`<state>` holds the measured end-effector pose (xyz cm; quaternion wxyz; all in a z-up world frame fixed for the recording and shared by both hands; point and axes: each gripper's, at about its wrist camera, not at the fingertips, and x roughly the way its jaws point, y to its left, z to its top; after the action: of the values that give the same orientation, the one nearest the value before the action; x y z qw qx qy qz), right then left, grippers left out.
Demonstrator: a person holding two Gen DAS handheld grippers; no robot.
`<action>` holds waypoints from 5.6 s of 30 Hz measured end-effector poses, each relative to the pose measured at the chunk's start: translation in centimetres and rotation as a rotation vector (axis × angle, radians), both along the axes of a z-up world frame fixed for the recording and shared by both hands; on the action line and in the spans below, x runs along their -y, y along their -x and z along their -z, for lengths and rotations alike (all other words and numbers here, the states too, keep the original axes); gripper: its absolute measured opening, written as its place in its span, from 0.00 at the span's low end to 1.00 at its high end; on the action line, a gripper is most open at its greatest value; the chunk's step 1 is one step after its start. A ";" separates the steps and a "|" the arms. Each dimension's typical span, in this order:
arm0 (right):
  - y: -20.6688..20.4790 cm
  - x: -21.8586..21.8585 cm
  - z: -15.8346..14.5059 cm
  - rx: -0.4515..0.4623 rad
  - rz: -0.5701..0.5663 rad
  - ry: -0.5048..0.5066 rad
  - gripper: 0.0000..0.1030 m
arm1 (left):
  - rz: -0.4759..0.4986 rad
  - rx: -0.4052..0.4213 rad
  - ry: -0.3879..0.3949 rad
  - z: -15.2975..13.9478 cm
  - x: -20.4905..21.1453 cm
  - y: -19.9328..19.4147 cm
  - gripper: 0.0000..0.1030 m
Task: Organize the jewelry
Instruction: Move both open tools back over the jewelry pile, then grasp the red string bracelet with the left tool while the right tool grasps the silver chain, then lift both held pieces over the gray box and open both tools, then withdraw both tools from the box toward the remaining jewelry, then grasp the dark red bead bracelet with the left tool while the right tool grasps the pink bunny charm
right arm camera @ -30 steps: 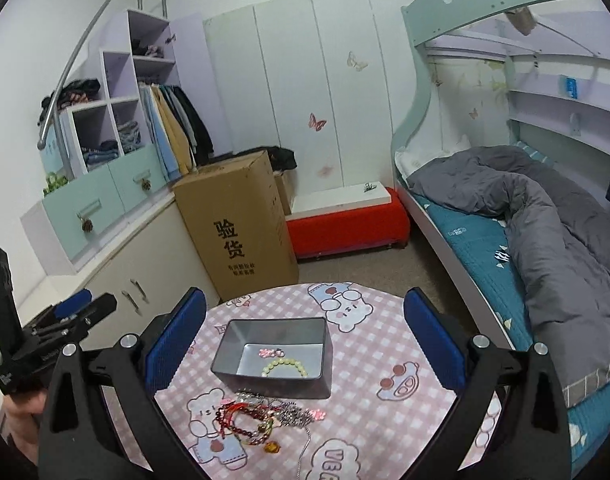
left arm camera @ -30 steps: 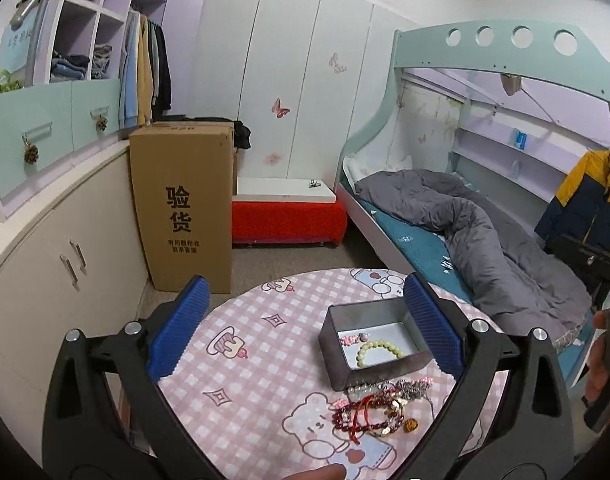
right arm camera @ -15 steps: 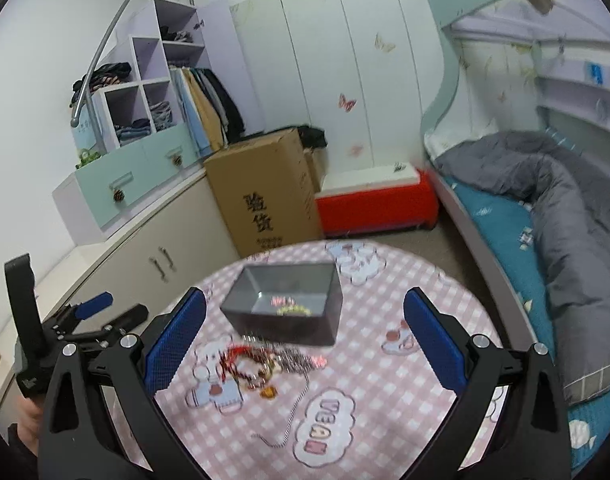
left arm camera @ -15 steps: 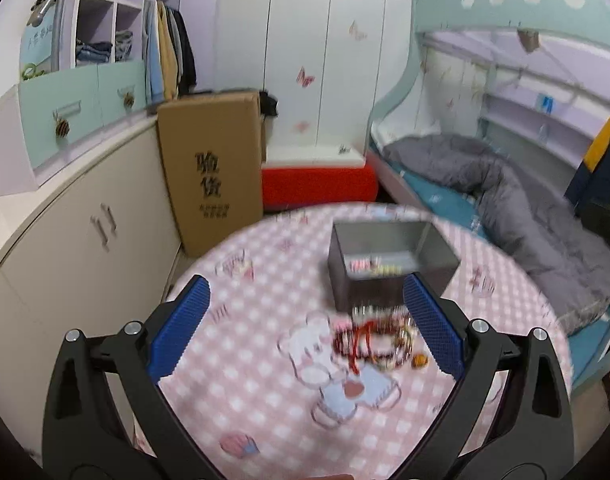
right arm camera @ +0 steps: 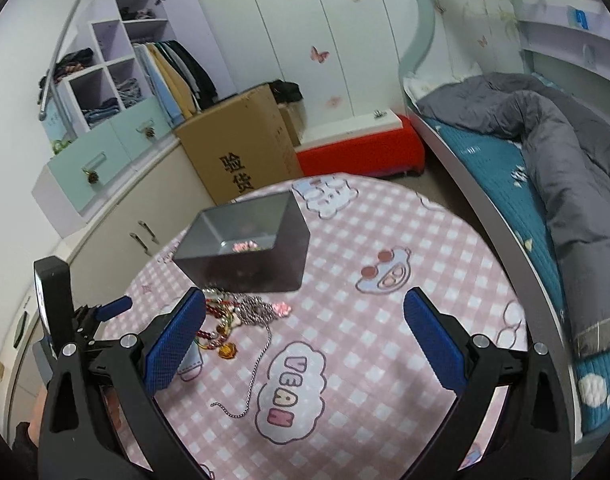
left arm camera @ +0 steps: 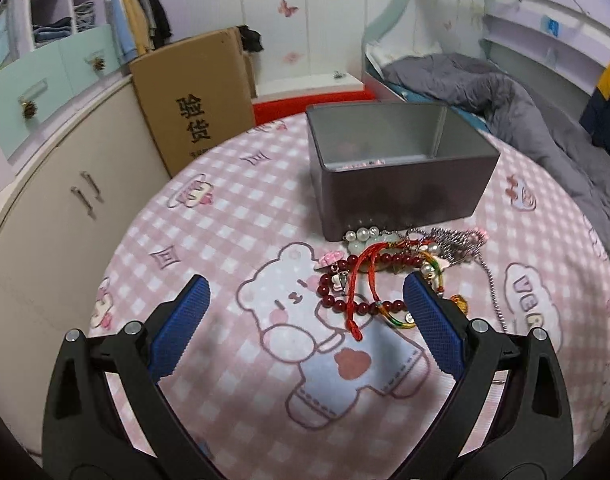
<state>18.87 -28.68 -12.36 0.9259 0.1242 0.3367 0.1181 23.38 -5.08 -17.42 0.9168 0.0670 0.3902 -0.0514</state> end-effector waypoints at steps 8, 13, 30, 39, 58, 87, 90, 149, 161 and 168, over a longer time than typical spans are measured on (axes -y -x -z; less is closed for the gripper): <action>-1.5 -3.3 1.8 -0.079 -0.023 0.087 0.92 | 0.109 -0.086 0.087 2.0 0.2 -1.4 0.29; -2.4 -5.0 3.3 -0.121 -0.063 0.142 0.92 | 0.151 -0.073 0.131 1.5 -0.2 -0.7 0.07; -4.8 -8.5 5.0 -0.155 -0.181 0.171 0.57 | 0.183 -0.014 0.149 -1.4 -1.3 0.5 0.06; -4.9 -8.3 5.3 -0.165 -0.181 0.169 0.57 | 0.115 -0.016 0.126 0.6 -0.9 -0.7 0.80; -5.6 -8.1 3.1 -0.091 -0.240 0.135 0.03 | 0.199 0.038 0.187 -3.3 -2.7 0.8 0.04; -4.1 -7.0 -13.7 0.298 -0.325 0.064 0.03 | 0.248 0.310 0.268 -14.7 -4.1 0.5 0.04; -4.7 -7.4 -15.3 0.331 -0.332 0.068 0.03 | 0.253 0.327 0.273 -15.8 -3.7 -0.3 0.04; -2.6 -3.6 -7.3 0.167 -0.029 0.077 0.93 | 0.037 0.245 0.190 -8.9 -5.9 1.6 0.94; -1.9 -4.0 -1.6 0.006 -0.070 0.073 0.93 | 0.060 0.045 0.156 -1.5 -4.5 1.3 0.94; -2.5 -4.9 0.3 -0.059 -0.098 0.072 0.93 | 0.054 -0.068 0.124 2.0 -3.5 -0.9 0.76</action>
<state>21.37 -23.81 -12.69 0.9125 0.0775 0.3735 0.1476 24.25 -1.58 -19.45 0.9038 0.0187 0.4150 -0.1025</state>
